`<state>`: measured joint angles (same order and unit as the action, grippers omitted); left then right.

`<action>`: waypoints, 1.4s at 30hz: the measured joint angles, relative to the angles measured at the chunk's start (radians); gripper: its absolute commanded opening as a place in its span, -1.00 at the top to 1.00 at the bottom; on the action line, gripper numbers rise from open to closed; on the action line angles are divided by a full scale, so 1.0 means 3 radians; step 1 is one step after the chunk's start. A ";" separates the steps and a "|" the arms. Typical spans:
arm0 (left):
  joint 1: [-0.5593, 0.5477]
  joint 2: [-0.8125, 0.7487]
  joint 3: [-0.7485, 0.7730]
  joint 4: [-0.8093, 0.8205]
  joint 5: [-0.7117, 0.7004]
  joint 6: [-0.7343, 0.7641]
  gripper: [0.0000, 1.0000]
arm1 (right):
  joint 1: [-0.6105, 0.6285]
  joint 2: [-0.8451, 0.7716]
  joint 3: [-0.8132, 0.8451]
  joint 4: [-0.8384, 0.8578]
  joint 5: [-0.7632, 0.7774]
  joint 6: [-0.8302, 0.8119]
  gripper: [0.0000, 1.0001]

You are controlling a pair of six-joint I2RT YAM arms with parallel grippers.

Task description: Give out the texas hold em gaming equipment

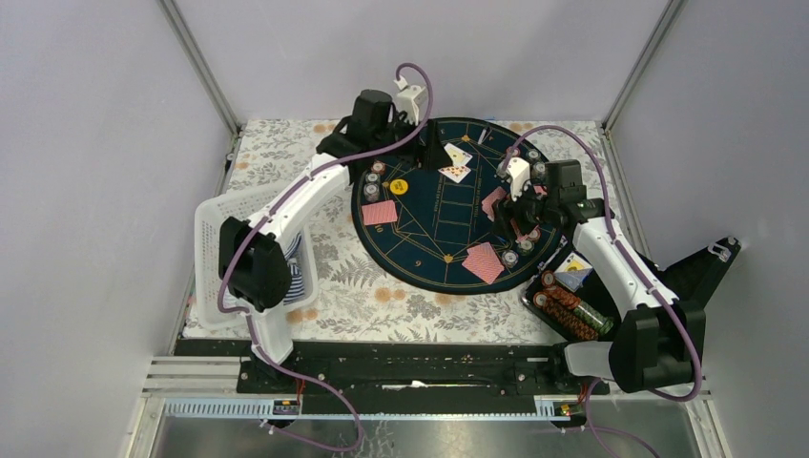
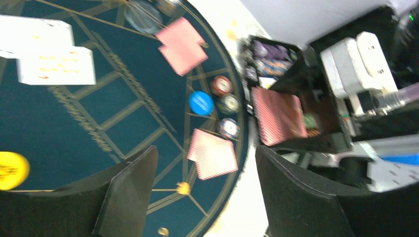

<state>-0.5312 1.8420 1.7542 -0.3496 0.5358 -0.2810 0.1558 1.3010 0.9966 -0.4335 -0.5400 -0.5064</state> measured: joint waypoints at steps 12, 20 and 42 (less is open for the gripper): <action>-0.0318 0.0011 -0.0629 0.0350 0.0857 -0.0666 -0.46 | 0.0319 -0.0038 -0.0001 -0.0010 -0.0092 -0.0167 1.00; -0.0369 0.0205 -0.0690 0.0571 0.0971 -0.0932 -0.27 | 0.0448 -0.0038 -0.0001 -0.0010 -0.0065 -0.0195 1.00; -0.0327 0.0248 -0.0716 0.0626 0.0847 -0.1092 0.50 | 0.0483 -0.0038 -0.0067 -0.0009 0.0174 -0.0189 1.00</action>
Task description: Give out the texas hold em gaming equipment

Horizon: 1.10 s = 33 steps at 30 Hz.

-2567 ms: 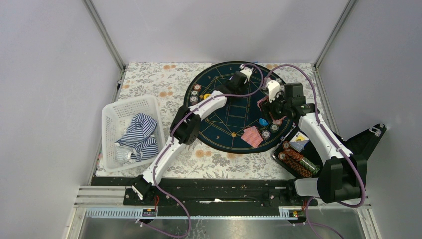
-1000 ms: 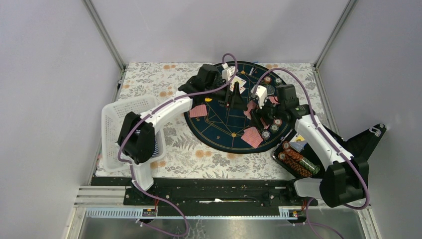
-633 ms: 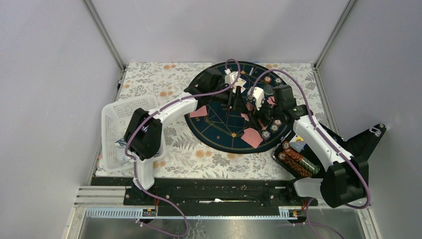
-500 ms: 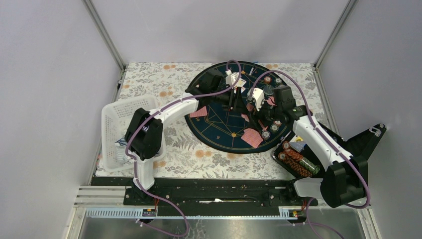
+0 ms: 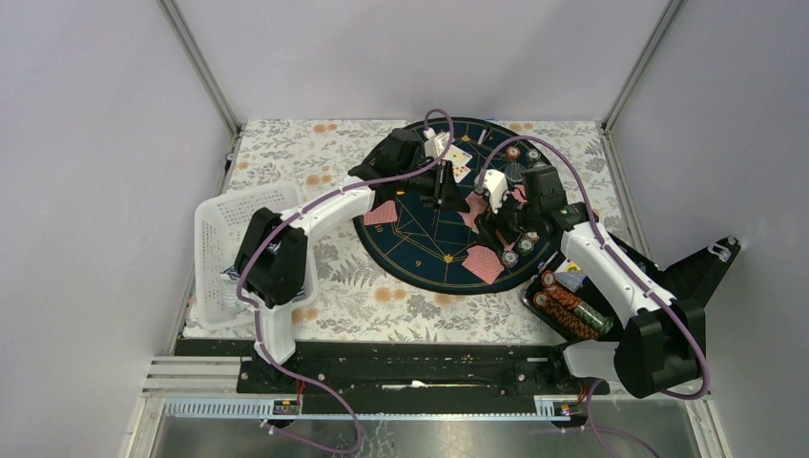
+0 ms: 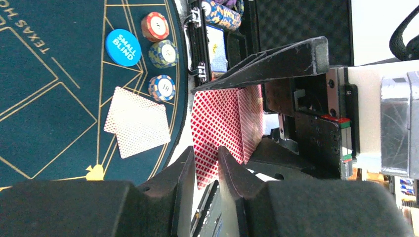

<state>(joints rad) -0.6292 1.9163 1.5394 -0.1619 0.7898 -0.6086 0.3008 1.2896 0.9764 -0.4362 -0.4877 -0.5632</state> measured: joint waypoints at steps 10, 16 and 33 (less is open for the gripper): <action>0.0094 -0.0072 -0.0092 0.0024 -0.0108 -0.0013 0.86 | 0.0000 0.0000 0.0000 0.0000 0.0055 0.0010 1.00; 0.0173 -0.0173 -0.0144 0.0011 -0.0161 -0.0008 1.00 | 0.0000 0.0000 0.0000 0.0001 0.0099 0.0013 1.00; 0.0571 -0.0205 0.0434 -0.0796 -0.1389 0.0753 1.00 | 0.0000 -0.0001 0.0000 0.0085 0.0183 0.0038 1.00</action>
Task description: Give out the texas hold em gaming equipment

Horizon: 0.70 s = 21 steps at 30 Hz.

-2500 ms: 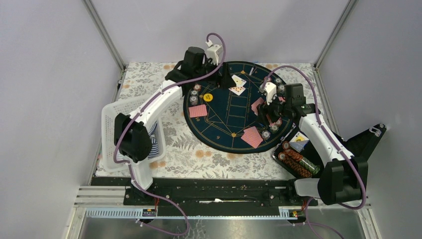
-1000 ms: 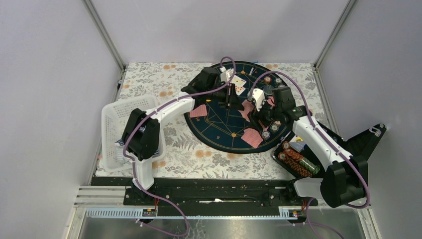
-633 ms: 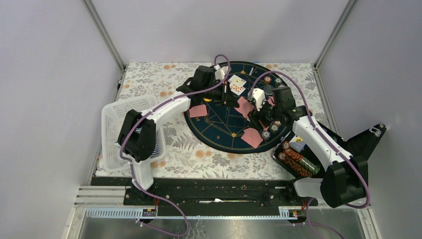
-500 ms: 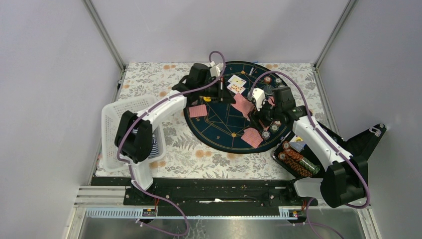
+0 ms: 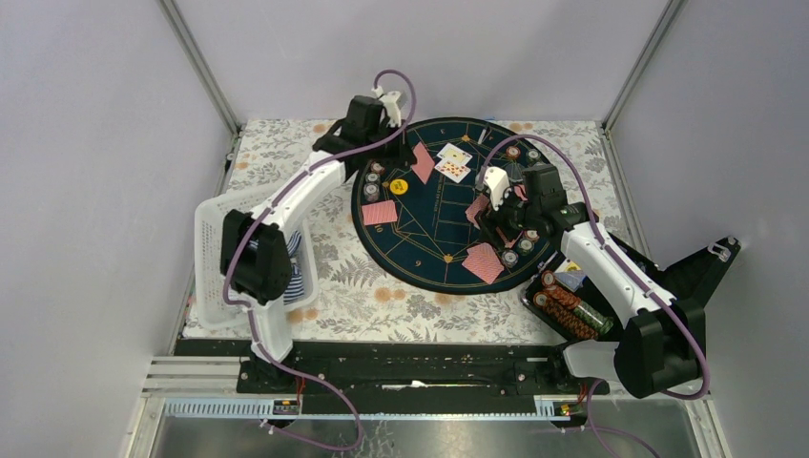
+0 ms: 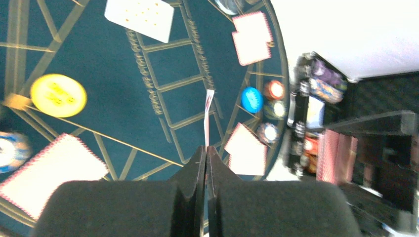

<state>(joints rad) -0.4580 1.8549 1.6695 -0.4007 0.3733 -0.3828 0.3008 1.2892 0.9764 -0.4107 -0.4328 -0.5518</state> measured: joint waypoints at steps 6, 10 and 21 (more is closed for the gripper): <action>-0.0273 0.0538 0.0800 -0.0276 -0.1078 0.0647 0.81 | -0.0003 0.0000 0.0000 0.0009 0.0020 0.0006 1.00; -0.0451 0.1076 0.1286 -0.0401 -0.1675 0.1033 0.87 | -0.0008 -0.0003 0.0000 0.0014 0.0019 0.0011 1.00; -0.0626 0.1937 0.1785 -0.0417 -0.2527 0.1598 0.77 | -0.0025 -0.0036 0.0000 0.0017 0.0019 0.0013 1.00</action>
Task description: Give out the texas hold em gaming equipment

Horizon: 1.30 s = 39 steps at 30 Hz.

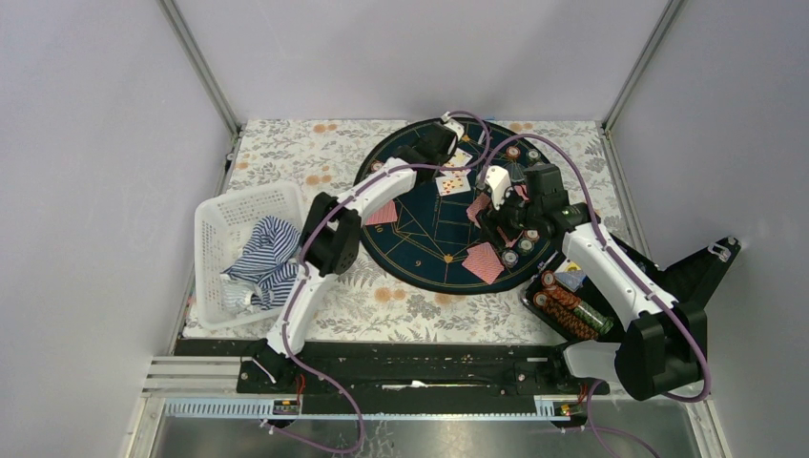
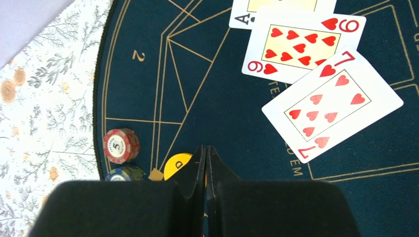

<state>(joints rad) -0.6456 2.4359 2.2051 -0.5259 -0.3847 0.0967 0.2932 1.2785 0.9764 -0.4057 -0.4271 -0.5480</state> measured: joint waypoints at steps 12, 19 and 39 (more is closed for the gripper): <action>0.0244 -0.0542 -0.0749 0.0195 0.1055 -0.0401 -0.14 | -0.0034 -0.0032 -0.0019 0.0001 -0.0013 0.0013 1.00; 0.0696 -0.1410 -0.1442 0.0474 0.2523 -0.0984 -0.33 | -0.0038 -0.0031 -0.0019 -0.0019 -0.0137 -0.0005 1.00; 0.0163 -0.1771 -0.2294 0.1061 0.4383 -0.2085 -0.43 | 0.0159 0.0008 -0.0019 -0.0150 -0.0294 -0.0214 1.00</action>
<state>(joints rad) -0.5968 1.9045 1.5169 -0.2077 0.9302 -0.5289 0.3408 1.2808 0.9707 -0.4507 -0.5152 -0.6121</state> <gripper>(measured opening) 0.705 0.722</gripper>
